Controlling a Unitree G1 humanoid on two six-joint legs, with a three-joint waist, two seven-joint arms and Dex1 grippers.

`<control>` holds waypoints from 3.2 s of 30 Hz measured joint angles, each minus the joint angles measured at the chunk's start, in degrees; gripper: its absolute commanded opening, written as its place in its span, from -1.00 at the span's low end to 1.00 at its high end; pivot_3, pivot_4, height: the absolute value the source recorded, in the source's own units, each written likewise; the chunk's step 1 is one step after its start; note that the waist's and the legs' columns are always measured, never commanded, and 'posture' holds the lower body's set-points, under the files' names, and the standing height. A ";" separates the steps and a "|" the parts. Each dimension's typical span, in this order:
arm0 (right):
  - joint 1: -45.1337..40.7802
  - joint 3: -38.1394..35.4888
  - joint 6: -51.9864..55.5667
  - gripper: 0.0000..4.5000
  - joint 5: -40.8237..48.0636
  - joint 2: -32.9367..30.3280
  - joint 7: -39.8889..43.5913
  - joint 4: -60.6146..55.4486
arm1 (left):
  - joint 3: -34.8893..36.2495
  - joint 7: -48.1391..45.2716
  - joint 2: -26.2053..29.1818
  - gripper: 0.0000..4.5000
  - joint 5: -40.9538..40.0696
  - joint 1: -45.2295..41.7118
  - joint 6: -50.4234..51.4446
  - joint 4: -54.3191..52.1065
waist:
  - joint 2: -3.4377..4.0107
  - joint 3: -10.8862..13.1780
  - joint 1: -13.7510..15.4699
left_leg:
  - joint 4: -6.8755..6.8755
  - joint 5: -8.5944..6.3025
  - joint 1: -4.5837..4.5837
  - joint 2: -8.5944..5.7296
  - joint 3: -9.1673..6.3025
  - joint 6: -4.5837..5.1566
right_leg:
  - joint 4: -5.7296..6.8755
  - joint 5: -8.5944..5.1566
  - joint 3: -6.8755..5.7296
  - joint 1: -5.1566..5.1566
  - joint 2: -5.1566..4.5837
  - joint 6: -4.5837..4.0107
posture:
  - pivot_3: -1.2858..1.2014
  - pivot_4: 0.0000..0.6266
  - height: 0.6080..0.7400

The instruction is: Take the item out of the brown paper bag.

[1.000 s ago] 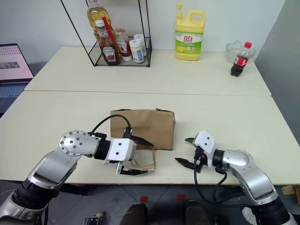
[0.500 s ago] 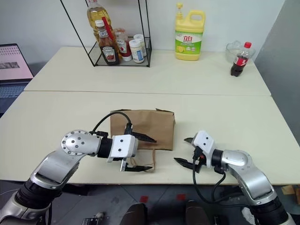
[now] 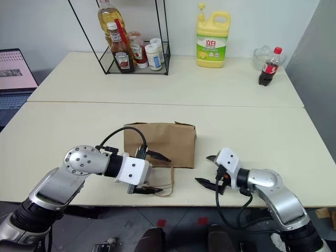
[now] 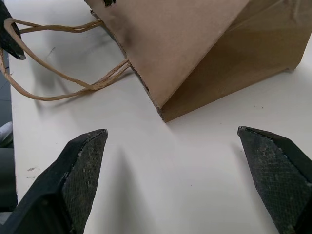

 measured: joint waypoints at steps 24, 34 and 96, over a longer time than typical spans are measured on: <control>-1.00 4.66 -8.24 1.00 -6.60 -5.33 5.82 0.22 | 5.61 2.79 -4.04 -0.98 -12.66 -3.48 24.51 3.84 | 0.00 0.00 -0.04 | 0.01 0.00 0.01 0.00 -0.02 0.00 | 0.02 0.00 -0.01 0.00 0.00 0.01 | 0.03 -0.52 1.00; -3.54 7.69 -10.72 1.00 -2.56 -2.43 12.12 -2.95 | 8.35 8.76 -7.29 -0.98 -15.93 -8.60 32.48 8.08 | -0.01 -0.01 -0.02 | 0.02 0.01 0.01 0.00 -0.04 -0.01 | 0.02 0.00 -0.04 0.03 0.00 0.01 | 0.03 -0.52 1.00; -18.19 16.45 -26.16 -0.98 -13.28 7.01 17.32 15.84 | 12.98 18.32 -10.54 -1.00 -23.32 -16.92 42.73 13.71 | -0.02 -0.01 -0.05 | 0.01 0.13 0.01 0.00 -0.07 -0.24 | 0.01 0.00 -0.08 0.01 -0.01 0.01 | 0.03 -0.52 1.00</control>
